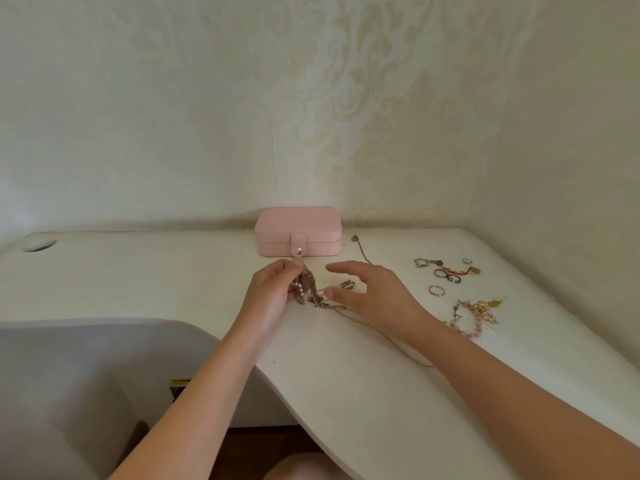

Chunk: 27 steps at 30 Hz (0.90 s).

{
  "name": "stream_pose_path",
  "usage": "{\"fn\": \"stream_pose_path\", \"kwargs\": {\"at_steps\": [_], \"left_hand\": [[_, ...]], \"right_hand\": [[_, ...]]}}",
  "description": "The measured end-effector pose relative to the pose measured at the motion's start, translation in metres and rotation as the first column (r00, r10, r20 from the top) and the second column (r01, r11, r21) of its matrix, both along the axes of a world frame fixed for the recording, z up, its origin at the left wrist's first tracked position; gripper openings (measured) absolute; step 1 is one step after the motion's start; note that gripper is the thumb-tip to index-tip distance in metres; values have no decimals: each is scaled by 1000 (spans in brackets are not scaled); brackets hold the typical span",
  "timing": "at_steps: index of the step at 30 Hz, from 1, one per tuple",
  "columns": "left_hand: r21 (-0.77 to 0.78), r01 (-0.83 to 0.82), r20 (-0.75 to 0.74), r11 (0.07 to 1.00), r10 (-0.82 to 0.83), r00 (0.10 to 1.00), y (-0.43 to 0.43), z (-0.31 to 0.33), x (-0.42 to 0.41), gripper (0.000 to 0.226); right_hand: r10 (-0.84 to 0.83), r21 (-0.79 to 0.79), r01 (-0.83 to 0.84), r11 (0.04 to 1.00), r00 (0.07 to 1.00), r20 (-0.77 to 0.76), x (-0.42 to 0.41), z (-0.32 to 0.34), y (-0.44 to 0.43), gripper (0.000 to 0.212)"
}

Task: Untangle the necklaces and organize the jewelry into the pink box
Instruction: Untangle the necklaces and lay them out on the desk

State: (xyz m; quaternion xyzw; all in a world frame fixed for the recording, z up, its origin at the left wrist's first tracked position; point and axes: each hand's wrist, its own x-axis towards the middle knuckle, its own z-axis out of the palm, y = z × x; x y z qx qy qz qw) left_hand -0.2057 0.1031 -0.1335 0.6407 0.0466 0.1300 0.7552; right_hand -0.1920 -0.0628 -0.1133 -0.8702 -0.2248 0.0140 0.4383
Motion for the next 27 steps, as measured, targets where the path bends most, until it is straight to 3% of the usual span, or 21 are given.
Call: {"fn": "stream_pose_path", "kwargs": {"at_steps": [2,6,13,21,27], "left_hand": [[23,4,5,1000,-4,1000,1,0,-1,26],[64,4,6,998,-4,1000,2,-2,0,26],[-43,1,2,999,-1,1000,6,-1,4,30],[-154,-53,-36,987,48,998,2,-1,5,25],[-199,-58,-23,978,54,998,2,3,3,22]], "right_hand": [[6,108,0,994,998,-56,11,5,8,30],[176,230,-125,965,961,-215,30,7,16,9],[265,499,-121,858,937,-228,37,-15,25,7],[122,512,-33,858,982,-142,37,-21,28,20],[125,544,-30,839,982,-139,34,-19,27,17]]}}
